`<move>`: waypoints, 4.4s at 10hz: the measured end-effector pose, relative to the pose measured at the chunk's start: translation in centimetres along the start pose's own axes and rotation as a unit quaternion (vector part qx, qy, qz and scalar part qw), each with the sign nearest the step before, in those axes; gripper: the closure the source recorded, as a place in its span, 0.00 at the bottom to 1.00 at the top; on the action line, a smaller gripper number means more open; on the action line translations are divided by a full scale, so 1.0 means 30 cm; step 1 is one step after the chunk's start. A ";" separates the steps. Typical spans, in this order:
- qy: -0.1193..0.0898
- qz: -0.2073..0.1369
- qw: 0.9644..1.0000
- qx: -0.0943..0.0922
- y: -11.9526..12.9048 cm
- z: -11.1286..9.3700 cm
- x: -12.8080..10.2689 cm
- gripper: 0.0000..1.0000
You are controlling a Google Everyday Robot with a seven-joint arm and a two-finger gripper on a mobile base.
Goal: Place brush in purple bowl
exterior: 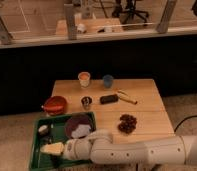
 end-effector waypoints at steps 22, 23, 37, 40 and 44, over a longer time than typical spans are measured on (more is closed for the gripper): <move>0.000 0.059 0.991 0.116 0.023 -0.008 -0.031 1.00; 0.000 0.060 0.991 0.121 0.021 -0.011 -0.031 1.00; 0.041 0.073 0.982 0.167 0.014 -0.209 0.067 1.00; 0.042 0.093 0.980 0.174 0.034 -0.232 0.073 1.00; 0.042 0.123 0.976 0.177 0.055 -0.250 0.080 1.00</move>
